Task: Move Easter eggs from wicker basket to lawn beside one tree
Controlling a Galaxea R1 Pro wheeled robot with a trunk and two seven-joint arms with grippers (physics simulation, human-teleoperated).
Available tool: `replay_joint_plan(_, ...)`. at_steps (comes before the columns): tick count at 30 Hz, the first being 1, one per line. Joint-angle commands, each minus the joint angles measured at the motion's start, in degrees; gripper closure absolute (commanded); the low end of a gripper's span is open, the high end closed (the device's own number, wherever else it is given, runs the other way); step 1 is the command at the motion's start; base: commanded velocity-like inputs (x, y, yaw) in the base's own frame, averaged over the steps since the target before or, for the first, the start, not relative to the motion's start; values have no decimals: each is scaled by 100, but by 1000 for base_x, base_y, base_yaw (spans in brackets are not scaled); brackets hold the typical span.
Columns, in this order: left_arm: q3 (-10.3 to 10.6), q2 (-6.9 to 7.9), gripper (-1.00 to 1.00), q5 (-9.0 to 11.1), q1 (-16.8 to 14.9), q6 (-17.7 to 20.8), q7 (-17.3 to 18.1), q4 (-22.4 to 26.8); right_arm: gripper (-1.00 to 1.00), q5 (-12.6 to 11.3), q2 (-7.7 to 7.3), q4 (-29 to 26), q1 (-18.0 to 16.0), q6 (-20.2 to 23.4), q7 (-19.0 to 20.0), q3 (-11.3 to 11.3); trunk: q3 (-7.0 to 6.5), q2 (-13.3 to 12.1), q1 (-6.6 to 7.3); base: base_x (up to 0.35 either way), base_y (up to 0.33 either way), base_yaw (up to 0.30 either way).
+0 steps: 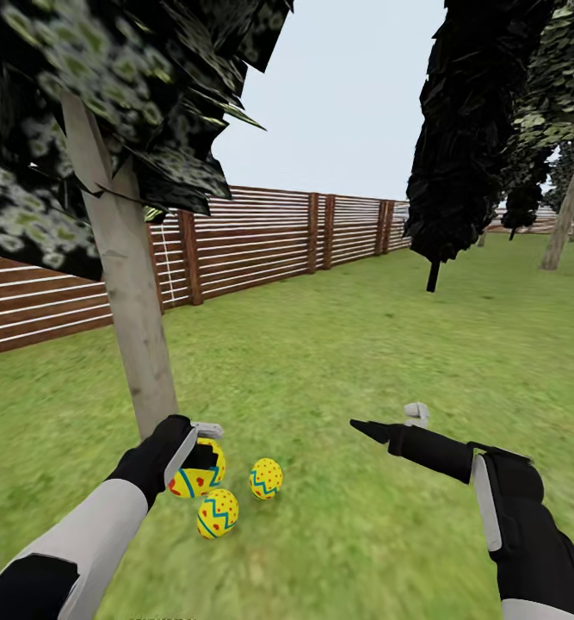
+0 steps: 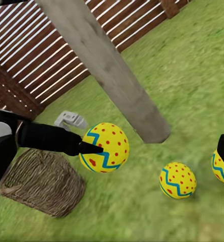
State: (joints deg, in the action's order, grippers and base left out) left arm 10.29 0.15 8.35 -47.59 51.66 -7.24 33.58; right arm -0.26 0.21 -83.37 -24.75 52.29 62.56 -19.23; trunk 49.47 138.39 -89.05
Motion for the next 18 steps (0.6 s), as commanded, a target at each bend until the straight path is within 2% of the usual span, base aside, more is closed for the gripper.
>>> replay_joint_plan(1, 26, 2, 100, 60, -4, 15, -54, 5, -100, 2, 0, -4, -4, 44, 19, -11, 1, 3, 1, 2, 0, 245)
replay_joint_plan(8, 17, 3, 100, 61, -4, 18, -58, 6, -100, 2, 2, -4, -3, 44, 19, -11, -37, 3, 1, 13, 15, 250)
replay_joint_plan(12, 17, 3, 100, 63, -4, 12, -64, 3, -100, 7, 3, -4, -3, 44, 19, -8, -58, 3, 1, 182, 116, 257)
replay_joint_plan(18, 17, 3, 100, 62, -4, 15, -67, -4, -100, 8, 5, -4, -3, 44, 19, -2, -90, 3, 1, 180, -12, 258)
